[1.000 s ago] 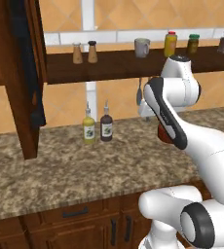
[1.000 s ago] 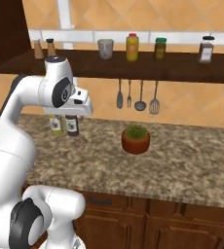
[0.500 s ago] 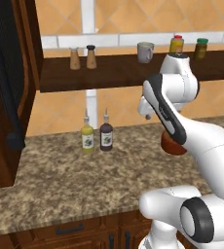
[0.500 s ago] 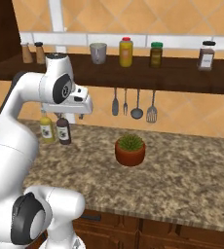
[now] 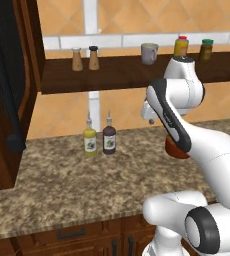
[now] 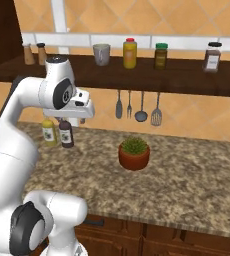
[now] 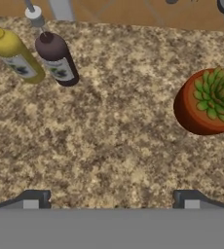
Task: Gather all objects into one cabinet and sort the glasses and bowls to opposite sides.
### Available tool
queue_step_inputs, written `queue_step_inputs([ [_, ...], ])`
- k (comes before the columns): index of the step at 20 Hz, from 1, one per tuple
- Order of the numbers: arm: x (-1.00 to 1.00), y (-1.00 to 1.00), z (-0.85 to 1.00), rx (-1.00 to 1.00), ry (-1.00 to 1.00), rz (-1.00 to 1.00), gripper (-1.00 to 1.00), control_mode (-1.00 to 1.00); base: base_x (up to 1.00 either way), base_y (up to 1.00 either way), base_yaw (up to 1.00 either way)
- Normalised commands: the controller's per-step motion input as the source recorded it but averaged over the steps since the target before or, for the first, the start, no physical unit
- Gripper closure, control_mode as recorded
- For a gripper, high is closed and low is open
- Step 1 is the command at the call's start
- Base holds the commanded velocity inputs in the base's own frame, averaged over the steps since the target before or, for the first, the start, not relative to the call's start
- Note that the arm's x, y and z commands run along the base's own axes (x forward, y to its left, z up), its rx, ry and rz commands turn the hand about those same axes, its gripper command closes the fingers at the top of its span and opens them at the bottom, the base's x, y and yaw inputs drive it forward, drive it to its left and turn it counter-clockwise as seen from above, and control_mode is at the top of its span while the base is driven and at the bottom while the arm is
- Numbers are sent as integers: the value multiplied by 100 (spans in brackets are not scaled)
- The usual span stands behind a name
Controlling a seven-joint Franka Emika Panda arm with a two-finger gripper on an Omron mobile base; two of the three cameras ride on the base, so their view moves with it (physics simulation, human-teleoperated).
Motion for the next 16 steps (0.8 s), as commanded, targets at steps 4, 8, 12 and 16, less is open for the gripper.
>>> queue_step_inputs([
  [4, 0, 0, 0, 0, 0, 0, -100, -100, 0, 0, 0],
  [8, 0, 0, 8, 2, -13, -2, -100, -100, 0, 0, 0],
  [12, -17, -10, 73, 23, -87, -26, -100, -100, 0, 0, 0],
  [16, -2, -5, 57, 28, -99, -25, -100, -100, 0, 0, 0],
])
